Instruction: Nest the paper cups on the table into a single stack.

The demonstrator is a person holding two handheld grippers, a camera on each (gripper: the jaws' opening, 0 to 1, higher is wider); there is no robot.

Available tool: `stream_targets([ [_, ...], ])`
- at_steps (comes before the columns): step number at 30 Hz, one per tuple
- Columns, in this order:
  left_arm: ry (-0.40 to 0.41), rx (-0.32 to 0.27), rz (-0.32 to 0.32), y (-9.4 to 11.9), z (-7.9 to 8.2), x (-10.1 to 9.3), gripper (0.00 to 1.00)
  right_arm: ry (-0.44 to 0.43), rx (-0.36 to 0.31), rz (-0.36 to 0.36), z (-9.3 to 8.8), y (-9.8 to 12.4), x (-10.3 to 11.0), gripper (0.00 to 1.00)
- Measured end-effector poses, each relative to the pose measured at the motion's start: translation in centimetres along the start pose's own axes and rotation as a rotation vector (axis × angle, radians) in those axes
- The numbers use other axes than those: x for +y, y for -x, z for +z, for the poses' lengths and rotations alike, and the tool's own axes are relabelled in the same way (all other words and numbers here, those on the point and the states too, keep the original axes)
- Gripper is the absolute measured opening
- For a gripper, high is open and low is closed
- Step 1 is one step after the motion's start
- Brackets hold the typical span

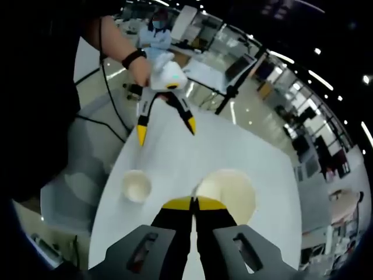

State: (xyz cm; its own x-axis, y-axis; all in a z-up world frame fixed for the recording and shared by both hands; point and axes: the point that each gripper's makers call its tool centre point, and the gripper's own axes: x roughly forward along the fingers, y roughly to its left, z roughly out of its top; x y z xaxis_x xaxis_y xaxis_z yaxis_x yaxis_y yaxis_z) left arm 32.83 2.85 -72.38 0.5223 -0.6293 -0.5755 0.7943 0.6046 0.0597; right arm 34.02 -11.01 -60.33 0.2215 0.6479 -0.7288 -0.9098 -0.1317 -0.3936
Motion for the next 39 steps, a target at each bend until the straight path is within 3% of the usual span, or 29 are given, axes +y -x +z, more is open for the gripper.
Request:
stream_targets([
  [20, 0.007, 0.01, -0.006, 0.0, -0.8, -0.9, 0.87, 0.031, -0.002, 0.133, 1.2, -1.9, 6.0, 0.0],
  [39, 0.016, 0.004, -0.007, 0.1, -1.1, -1.0, 0.86, 0.034, 0.048, 0.26, 0.0, -4.2, 10.4, 0.0],
])
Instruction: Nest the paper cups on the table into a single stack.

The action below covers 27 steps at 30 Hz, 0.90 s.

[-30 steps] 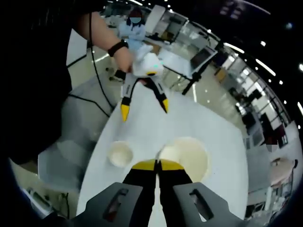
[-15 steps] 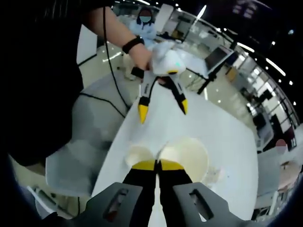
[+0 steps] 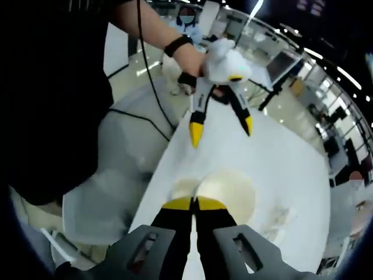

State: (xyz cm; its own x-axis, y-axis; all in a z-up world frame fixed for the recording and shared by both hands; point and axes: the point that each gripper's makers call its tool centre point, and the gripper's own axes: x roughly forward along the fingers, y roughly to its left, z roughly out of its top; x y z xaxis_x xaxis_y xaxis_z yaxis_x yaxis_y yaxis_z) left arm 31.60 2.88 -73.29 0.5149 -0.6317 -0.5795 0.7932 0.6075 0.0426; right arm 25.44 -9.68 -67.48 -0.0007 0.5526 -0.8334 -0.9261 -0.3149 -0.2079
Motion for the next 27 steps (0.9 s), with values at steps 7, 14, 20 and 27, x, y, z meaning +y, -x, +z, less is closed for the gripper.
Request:
stream_targets([
  [7, 0.012, 0.003, 0.002, 0.1, -0.3, 0.1, 0.86, 0.003, 0.01, 0.023, -0.3, -1.2, 0.4, 0.0],
  [14, 0.017, 0.007, 0.001, 0.1, -0.5, 0.2, 0.85, 0.016, 0.025, 0.049, -0.6, -2.2, 0.8, 0.0],
  [20, 0.024, 0.004, 0.004, 0.2, -0.4, 0.3, 0.85, 0.01, 0.04, 0.078, -0.9, -3.1, 1.2, 0.0],
  [27, 0.034, 0.004, 0.004, 0.1, -0.2, 0.6, 0.85, 0.031, 0.059, 0.101, -1.3, -4.0, 1.3, 0.0],
])
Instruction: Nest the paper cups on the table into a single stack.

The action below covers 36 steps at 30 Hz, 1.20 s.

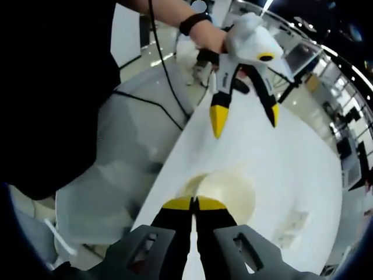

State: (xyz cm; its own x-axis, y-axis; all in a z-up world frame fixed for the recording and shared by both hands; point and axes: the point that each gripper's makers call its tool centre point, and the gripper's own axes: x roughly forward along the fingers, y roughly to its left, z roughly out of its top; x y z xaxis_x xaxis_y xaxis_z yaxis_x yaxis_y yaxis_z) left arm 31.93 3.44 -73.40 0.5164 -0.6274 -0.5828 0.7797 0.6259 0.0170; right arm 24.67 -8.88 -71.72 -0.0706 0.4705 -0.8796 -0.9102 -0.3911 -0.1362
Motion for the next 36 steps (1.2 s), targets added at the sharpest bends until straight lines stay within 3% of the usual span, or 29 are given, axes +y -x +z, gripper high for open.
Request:
stream_targets([
  [36, 0.03, 0.012, 0.001, 0.1, -1.3, 0.4, 0.84, 0.005, 0.039, 0.074, -0.9, -3.2, 0.7, 0.0],
])
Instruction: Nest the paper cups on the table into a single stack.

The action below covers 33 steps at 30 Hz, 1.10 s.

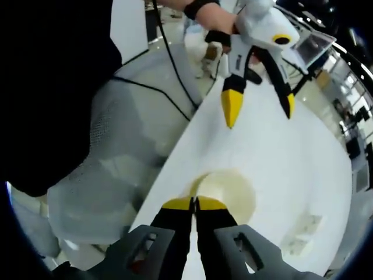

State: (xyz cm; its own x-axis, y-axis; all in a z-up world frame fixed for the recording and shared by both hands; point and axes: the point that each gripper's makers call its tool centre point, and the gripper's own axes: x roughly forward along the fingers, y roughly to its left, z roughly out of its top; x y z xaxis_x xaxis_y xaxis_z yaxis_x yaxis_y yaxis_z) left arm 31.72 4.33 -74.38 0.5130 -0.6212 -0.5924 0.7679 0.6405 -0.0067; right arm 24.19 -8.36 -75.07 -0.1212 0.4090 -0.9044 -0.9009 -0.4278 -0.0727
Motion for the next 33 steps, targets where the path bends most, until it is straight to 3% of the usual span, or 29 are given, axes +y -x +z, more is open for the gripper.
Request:
stream_targets([
  [12, -0.004, 0.006, 0.003, 0.03, -0.21, 0.1, 0.84, 0.017, 0.009, 0.01, -0.33, -0.56, 0.06, 0.0],
  [33, -0.001, 0.012, 0.004, -0.01, -0.58, 0.1, 0.84, 0.005, 0.006, -0.004, -0.51, -0.91, 0.13, 0.09],
])
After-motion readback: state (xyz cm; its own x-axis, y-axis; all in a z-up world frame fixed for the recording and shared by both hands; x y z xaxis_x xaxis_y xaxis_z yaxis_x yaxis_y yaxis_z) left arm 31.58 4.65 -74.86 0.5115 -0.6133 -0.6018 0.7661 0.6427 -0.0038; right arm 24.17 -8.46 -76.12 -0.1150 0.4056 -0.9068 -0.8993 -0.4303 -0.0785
